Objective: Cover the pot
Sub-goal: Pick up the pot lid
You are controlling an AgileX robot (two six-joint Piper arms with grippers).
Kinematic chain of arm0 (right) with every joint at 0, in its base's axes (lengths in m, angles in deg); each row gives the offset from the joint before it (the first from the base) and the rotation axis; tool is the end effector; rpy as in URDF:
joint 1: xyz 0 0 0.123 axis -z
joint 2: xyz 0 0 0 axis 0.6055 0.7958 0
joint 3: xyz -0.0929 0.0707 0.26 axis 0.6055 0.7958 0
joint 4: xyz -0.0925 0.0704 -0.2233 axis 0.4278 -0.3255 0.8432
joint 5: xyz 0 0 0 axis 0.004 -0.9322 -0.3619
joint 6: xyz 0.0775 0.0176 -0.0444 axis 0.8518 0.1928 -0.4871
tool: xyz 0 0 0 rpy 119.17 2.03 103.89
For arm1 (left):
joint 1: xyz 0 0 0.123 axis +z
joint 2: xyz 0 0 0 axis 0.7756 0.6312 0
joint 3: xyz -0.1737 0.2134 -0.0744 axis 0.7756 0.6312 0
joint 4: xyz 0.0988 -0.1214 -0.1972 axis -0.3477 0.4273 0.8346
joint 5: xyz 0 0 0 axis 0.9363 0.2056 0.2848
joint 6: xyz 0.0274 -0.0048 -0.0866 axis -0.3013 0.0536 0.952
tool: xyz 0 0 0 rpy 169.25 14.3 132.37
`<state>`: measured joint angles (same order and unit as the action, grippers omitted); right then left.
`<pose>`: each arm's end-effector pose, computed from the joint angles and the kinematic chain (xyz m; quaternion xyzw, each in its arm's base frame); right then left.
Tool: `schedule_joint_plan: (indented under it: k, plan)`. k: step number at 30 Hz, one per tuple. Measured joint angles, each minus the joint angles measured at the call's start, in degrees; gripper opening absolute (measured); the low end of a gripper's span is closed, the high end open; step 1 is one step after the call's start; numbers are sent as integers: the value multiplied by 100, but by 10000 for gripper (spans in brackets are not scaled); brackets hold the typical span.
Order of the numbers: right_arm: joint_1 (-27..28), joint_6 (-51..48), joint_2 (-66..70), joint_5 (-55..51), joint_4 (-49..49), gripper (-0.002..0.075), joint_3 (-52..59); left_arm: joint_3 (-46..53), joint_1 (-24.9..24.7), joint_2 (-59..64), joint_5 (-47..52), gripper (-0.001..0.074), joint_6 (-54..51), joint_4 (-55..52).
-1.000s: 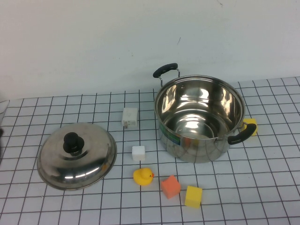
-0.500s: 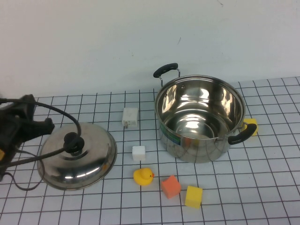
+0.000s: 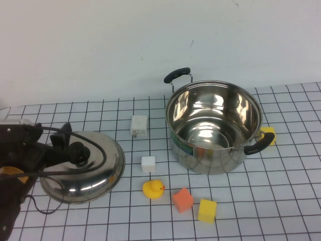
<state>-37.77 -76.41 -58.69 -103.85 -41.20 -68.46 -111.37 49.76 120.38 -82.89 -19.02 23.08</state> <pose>0.0531 -0.0001 0.1762 -0.1003 0.7896 -0.0752 0.6008 0.2882 -0.0166 0.1697 -0.0119 0.7410 -0.1055 0.6631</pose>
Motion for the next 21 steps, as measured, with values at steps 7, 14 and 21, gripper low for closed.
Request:
schedule_joint_plan:
  k: [7, 14, 21]
  plan:
    - [0, 0, 0, 0, 0, 9, 0, -34, 0, 862, -480, 533, -566, -176]
    - [0, 0, 0, 0, 0, 9, 0, -70, 0, 1648, -478, 538, -755, -163]
    - [0, 0, 0, 0, 0, 9, 0, -478, 0, 2013, -492, 542, -731, -163]
